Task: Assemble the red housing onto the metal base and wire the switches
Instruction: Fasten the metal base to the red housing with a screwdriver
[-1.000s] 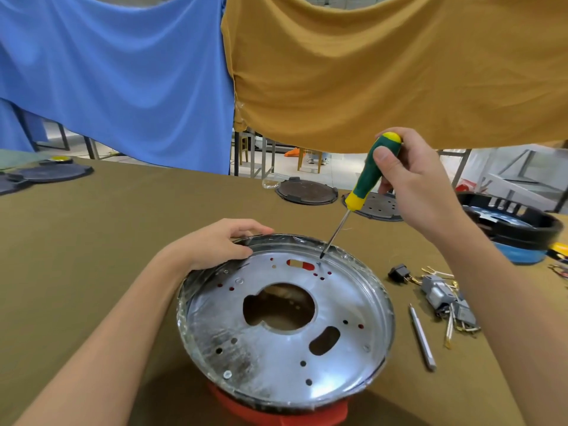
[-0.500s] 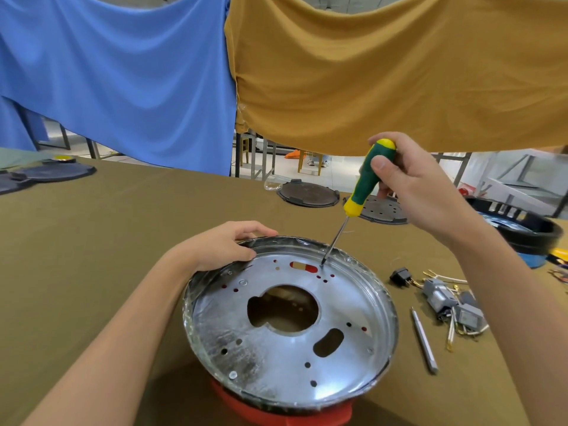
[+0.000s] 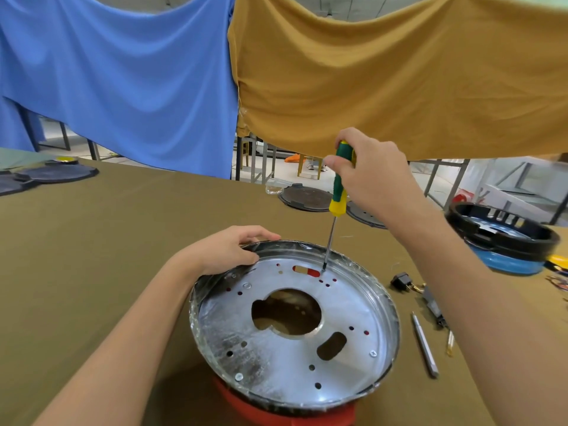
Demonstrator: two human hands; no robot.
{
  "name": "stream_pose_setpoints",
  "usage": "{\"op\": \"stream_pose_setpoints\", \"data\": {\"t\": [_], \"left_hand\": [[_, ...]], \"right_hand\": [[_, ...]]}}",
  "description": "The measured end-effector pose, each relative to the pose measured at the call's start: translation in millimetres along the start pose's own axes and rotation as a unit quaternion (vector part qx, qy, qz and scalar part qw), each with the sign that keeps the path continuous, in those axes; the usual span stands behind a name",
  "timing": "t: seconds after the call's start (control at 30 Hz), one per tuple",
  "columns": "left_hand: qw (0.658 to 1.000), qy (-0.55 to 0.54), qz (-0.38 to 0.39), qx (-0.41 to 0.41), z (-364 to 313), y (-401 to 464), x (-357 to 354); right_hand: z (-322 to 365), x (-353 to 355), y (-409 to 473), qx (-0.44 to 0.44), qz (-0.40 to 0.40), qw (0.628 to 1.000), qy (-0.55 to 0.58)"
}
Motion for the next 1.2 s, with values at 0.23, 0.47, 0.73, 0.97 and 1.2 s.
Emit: {"op": "stream_pose_setpoints", "data": {"t": [0.23, 0.47, 0.73, 0.97, 1.2], "left_hand": [[1.000, -0.014, -0.002, 0.003, 1, -1, -1], [1.000, -0.021, 0.000, 0.005, 0, -2, -2], [1.000, -0.031, -0.004, -0.002, -2, -6, -2], [0.999, -0.036, -0.014, -0.004, -3, -7, -1], [0.999, -0.034, -0.018, -0.013, -5, -7, -1]], "right_hand": [[2, -4, -6, -0.002, 0.075, 0.995, 0.063], [1, 1, -13, -0.030, -0.015, 0.999, 0.031], [-8, 4, -20, 0.019, -0.031, 0.986, 0.160], [2, -12, -12, 0.062, -0.020, 0.980, 0.190], [3, -8, -9, 0.037, -0.019, 0.993, 0.108]]}}
Point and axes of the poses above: each hand's wrist, its own y-axis towards the middle knuckle, its own x-axis out of the back of the hand, z = x × y, the point moved 8 cm from there along y, towards the middle knuckle, and after that the axes turned 13 degrees about z, right-handed, at the moved point
